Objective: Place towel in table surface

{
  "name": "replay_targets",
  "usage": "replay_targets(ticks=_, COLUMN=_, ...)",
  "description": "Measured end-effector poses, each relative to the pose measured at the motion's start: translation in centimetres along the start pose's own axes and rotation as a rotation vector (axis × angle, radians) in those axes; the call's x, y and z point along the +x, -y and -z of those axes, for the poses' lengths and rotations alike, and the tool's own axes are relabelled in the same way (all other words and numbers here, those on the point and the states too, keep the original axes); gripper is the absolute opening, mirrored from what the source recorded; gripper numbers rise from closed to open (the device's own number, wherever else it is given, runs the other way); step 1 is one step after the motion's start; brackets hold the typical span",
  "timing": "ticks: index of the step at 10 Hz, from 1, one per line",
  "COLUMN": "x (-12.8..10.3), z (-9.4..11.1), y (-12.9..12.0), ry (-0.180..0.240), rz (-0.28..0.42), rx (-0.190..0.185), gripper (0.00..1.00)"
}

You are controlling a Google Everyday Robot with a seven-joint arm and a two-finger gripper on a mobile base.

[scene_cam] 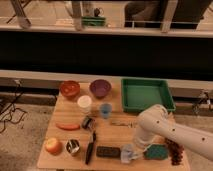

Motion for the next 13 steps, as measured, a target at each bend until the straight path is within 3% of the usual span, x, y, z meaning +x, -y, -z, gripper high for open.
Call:
replay_targets(ticks=8, x=-0.4, z=6.1, y=1.0, ry=0.089, rz=-0.019, rx=0.085, gripper=0.05)
replay_targets(ticks=13, x=-1.2, z=6.6, y=0.7, ry=0.095, rz=-0.012, rx=0.087, gripper=0.05)
